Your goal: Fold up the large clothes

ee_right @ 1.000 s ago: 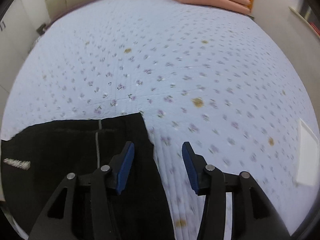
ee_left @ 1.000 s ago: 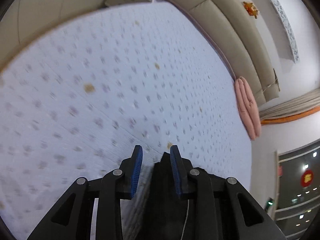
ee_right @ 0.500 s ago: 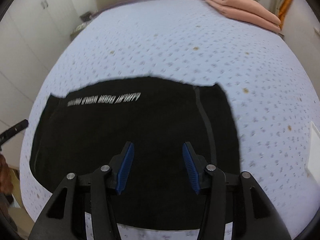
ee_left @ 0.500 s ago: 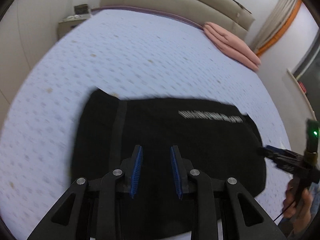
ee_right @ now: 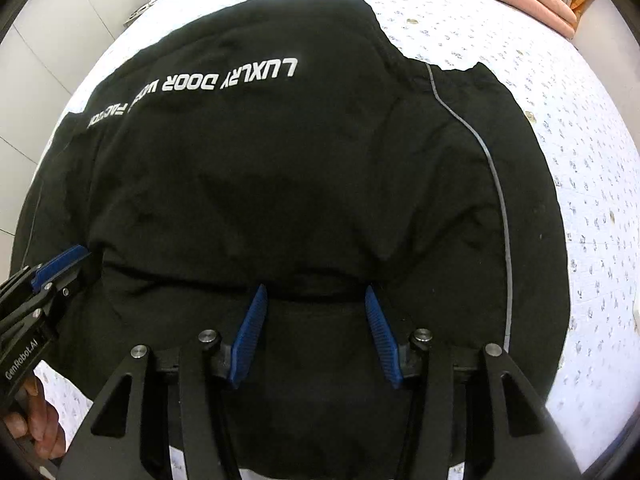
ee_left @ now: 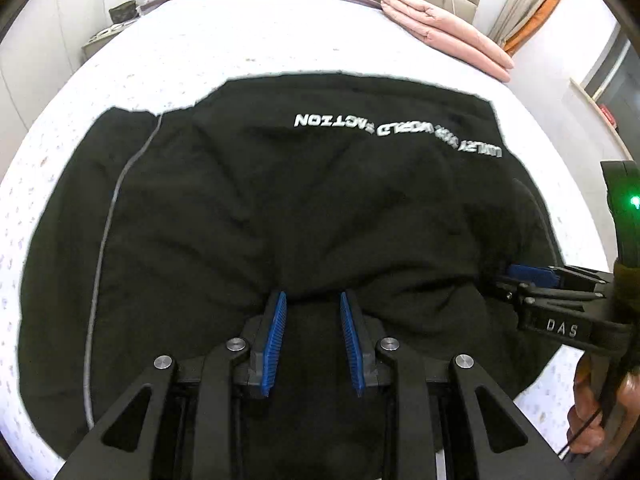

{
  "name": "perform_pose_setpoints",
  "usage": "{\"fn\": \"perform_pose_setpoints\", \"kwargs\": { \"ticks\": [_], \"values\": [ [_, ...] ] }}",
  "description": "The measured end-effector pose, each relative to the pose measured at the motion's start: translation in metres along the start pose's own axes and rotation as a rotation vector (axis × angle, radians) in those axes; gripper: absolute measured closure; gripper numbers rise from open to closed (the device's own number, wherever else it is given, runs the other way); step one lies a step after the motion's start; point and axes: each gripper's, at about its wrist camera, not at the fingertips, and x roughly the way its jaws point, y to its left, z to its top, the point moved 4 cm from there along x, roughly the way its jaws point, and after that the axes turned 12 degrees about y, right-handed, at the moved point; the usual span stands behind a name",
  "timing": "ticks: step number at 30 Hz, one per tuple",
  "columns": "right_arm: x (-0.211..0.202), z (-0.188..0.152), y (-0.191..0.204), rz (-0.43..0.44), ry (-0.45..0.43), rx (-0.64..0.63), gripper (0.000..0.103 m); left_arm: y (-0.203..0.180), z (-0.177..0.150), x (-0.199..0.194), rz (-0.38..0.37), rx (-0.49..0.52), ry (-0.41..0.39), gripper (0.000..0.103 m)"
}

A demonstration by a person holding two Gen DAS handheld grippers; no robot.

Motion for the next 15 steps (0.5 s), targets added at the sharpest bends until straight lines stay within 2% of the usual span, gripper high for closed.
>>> {"fn": "perform_pose_setpoints", "kwargs": {
  "ticks": [2,3,6,8,11,13,15],
  "values": [
    [-0.016,0.002,0.0,0.024,-0.006,-0.001,0.05,-0.001,0.004,-0.019,-0.032,-0.025,-0.017,0.074],
    [-0.029,0.005,0.0,0.03,-0.036,-0.009,0.05,-0.001,0.006,-0.027,-0.041,-0.034,-0.032,0.074],
    [-0.063,0.021,0.002,0.027,-0.137,-0.034,0.05,-0.001,0.017,-0.045,-0.024,-0.053,-0.083,0.074],
    [-0.073,0.038,0.004,0.034,-0.164,-0.035,0.05,-0.001,0.024,-0.047,-0.008,-0.054,-0.092,0.074],
    [-0.067,0.063,0.006,0.008,-0.17,-0.032,0.05,0.004,0.033,-0.031,0.033,-0.076,-0.066,0.074],
    [-0.046,0.082,0.005,0.025,-0.125,-0.028,0.05,0.013,0.036,-0.012,0.009,-0.115,-0.03,0.074],
    [-0.023,0.085,0.013,0.03,-0.085,-0.004,0.048,0.021,0.035,0.005,-0.027,-0.138,-0.006,0.074]
  ]
}}
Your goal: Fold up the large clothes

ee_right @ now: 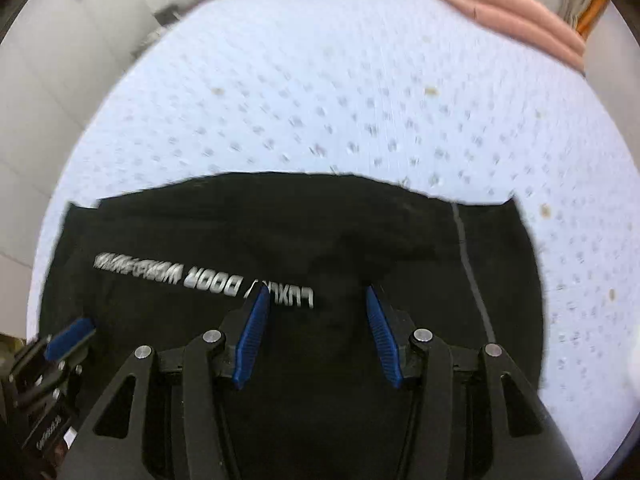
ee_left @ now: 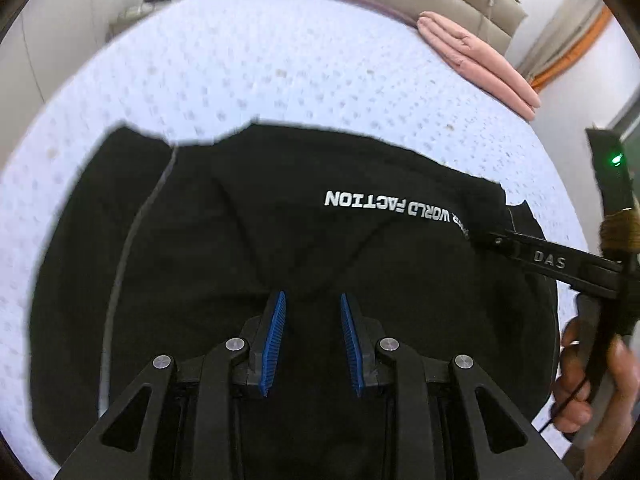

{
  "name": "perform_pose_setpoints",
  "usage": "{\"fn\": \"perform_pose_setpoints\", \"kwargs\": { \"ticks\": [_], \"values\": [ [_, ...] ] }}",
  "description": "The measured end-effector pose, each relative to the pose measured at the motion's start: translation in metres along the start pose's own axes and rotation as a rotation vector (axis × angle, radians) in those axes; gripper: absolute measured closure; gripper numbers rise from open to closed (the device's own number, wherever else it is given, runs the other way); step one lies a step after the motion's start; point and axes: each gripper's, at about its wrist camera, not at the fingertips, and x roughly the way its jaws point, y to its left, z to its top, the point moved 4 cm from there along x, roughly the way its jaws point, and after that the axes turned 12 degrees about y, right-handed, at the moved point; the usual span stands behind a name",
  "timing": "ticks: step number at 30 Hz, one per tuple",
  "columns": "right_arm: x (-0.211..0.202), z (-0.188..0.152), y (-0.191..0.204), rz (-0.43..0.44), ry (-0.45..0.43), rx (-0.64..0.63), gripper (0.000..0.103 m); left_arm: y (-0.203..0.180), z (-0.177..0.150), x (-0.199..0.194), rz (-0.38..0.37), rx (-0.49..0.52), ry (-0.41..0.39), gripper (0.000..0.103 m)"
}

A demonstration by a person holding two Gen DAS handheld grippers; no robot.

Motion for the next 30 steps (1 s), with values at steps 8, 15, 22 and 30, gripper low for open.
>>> {"fn": "perform_pose_setpoints", "kwargs": {
  "ticks": [8,15,22,30],
  "values": [
    [0.023,-0.002,-0.009,0.038,0.038,0.05,0.04,-0.002,-0.004,0.009,0.007,0.042,-0.018,0.074],
    [-0.013,-0.015,-0.026,0.053,-0.014,0.066,0.038,0.005,-0.012,-0.018,0.011,0.05,-0.036,0.074],
    [-0.055,-0.049,-0.034,-0.031,-0.052,0.082,0.038,0.02,-0.027,-0.049,0.055,0.029,-0.064,0.074],
    [-0.079,-0.081,-0.048,-0.135,-0.07,0.046,0.038,0.064,-0.03,-0.072,0.171,-0.045,-0.103,0.074]
  ]
}}
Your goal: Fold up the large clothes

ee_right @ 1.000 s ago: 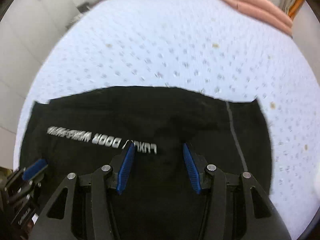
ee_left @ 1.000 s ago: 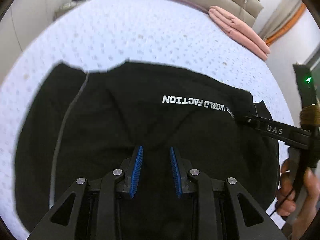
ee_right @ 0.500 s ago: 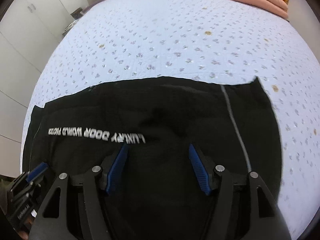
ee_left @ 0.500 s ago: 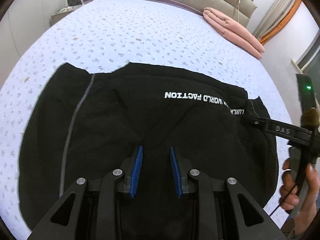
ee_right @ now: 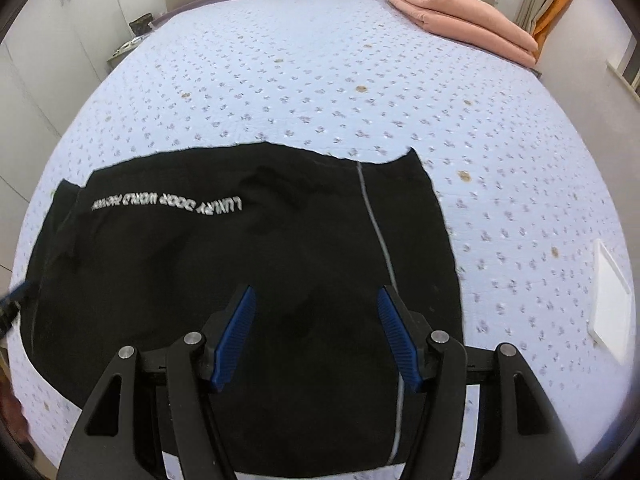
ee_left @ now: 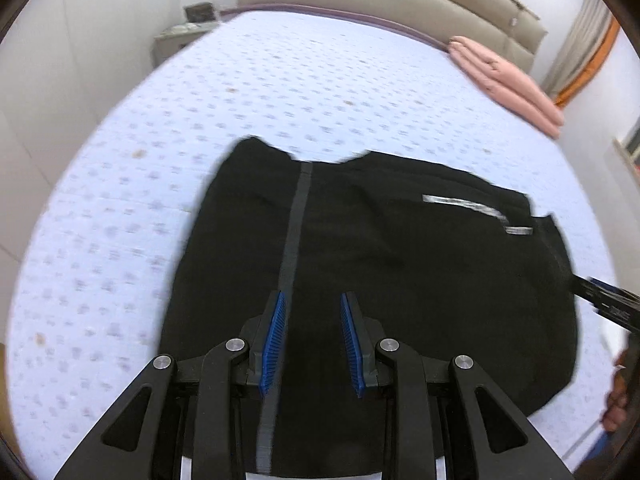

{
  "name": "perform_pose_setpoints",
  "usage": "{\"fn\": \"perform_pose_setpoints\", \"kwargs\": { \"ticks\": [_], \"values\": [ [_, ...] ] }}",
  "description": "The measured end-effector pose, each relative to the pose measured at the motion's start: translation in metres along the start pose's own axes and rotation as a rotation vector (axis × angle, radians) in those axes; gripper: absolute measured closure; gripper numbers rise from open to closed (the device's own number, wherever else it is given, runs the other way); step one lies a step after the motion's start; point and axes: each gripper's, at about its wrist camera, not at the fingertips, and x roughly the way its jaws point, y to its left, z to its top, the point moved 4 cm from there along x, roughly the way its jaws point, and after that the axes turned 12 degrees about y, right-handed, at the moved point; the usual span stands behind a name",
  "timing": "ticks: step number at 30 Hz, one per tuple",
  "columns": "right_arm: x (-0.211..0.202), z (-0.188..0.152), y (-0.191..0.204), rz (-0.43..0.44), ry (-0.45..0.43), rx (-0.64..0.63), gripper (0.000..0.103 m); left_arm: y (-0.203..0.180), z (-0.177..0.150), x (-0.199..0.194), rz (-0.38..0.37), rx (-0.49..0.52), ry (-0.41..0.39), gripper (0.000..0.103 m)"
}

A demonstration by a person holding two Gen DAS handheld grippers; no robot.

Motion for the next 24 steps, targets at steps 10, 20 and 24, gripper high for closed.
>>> {"fn": "perform_pose_setpoints", "kwargs": {
  "ticks": [10,20,24],
  "values": [
    [0.009,-0.034,-0.043,-0.061,0.009,0.03,0.037,0.031,-0.007,-0.006,0.07,-0.026,-0.01,0.074],
    [-0.01,-0.043,-0.083,-0.102,0.0,0.094,0.037,0.053,-0.012,-0.016,0.12,-0.04,0.001,0.074],
    [-0.009,-0.044,-0.085,-0.119,0.0,0.068,0.034,0.057,-0.014,-0.02,0.104,-0.037,0.006,0.074]
  ]
}}
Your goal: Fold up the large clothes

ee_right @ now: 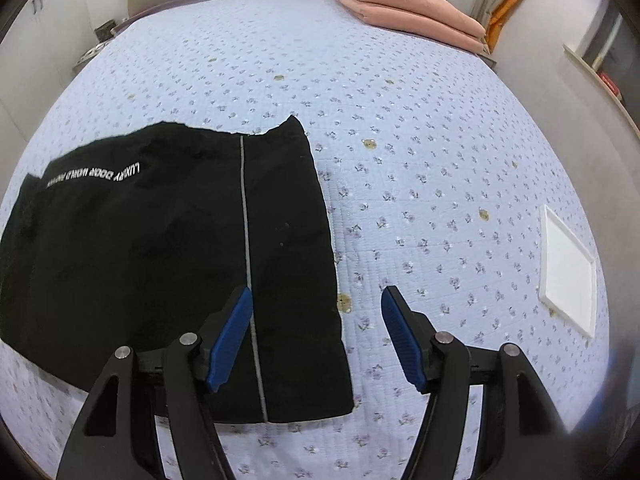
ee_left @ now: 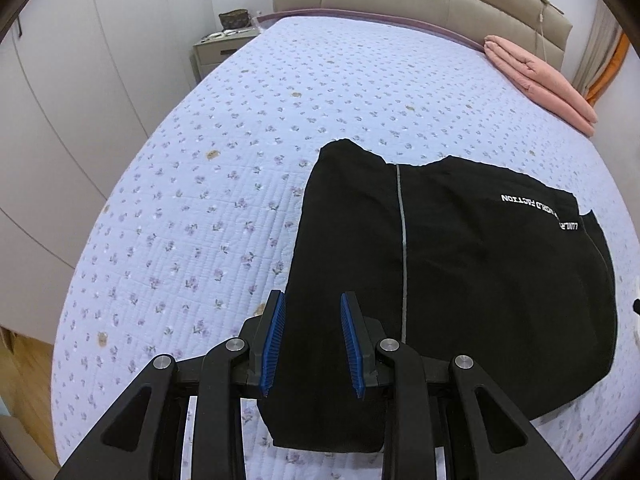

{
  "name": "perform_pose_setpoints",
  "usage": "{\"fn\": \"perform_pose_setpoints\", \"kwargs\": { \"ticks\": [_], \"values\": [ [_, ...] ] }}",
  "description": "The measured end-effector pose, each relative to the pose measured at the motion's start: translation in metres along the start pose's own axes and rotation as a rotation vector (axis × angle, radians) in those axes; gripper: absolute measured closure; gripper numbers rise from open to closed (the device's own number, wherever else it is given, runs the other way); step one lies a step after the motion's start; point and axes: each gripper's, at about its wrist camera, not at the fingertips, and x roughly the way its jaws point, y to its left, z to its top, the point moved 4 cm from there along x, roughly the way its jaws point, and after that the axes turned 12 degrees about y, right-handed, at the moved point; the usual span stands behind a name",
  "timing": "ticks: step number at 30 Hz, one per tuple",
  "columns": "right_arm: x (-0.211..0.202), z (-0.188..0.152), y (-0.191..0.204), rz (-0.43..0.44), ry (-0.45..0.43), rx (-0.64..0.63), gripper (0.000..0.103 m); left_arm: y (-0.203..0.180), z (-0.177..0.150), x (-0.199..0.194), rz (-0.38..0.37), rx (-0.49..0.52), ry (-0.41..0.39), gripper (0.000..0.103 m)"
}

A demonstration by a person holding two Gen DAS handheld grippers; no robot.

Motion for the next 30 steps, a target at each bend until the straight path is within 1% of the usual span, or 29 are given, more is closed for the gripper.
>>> {"fn": "perform_pose_setpoints", "kwargs": {
  "ticks": [3,6,7,8,9,10,11,12,13,15,19,21,24,26,28,30],
  "values": [
    [0.004,0.0,-0.002,-0.011,-0.001,-0.022,0.032,0.004,0.0,0.002,-0.053,-0.023,0.017,0.074],
    [0.006,0.002,-0.001,0.002,-0.003,-0.032,0.032,0.008,0.003,0.002,-0.108,-0.046,0.017,0.074],
    [0.006,0.003,0.001,0.005,-0.007,-0.038,0.032,0.009,0.004,0.002,-0.14,-0.056,0.018,0.074],
    [0.006,0.004,0.002,0.011,-0.01,-0.042,0.032,0.012,0.006,0.003,-0.217,-0.08,0.031,0.074],
    [0.006,0.004,0.003,0.019,-0.011,-0.043,0.032,0.014,0.007,0.005,-0.276,-0.1,0.044,0.074],
    [0.006,0.006,0.004,0.041,-0.011,-0.042,0.032,0.018,0.01,0.007,-0.334,-0.125,0.057,0.074],
    [0.008,0.007,0.004,0.062,-0.01,-0.038,0.032,0.021,0.012,0.009,-0.363,-0.142,0.063,0.074],
    [0.008,0.008,0.005,0.082,-0.009,-0.035,0.032,0.024,0.014,0.01,-0.38,-0.153,0.067,0.074],
    [0.011,0.01,0.006,0.119,-0.004,-0.031,0.032,0.026,0.015,0.012,-0.391,-0.16,0.071,0.074],
    [0.017,0.014,0.007,0.158,0.009,-0.024,0.032,0.03,0.02,0.017,-0.414,-0.168,0.078,0.074],
    [0.036,0.021,0.003,0.211,0.046,0.006,0.032,0.032,0.028,0.027,-0.43,-0.149,0.089,0.074],
    [0.045,0.023,-0.001,0.22,0.062,0.021,0.032,0.033,0.033,0.035,-0.386,-0.136,0.085,0.074],
    [0.058,0.027,-0.005,0.215,0.081,0.032,0.032,0.033,0.035,0.053,-0.338,-0.104,0.122,0.074],
    [0.065,0.028,-0.005,0.228,0.093,0.036,0.032,0.031,0.035,0.067,-0.308,-0.071,0.151,0.074],
    [0.072,0.031,-0.005,0.246,0.103,0.041,0.031,0.029,0.033,0.085,-0.293,-0.05,0.193,0.064],
    [0.077,0.033,-0.007,0.263,0.103,0.046,0.03,0.031,0.032,0.1,-0.267,-0.046,0.211,0.044]
  ]
}}
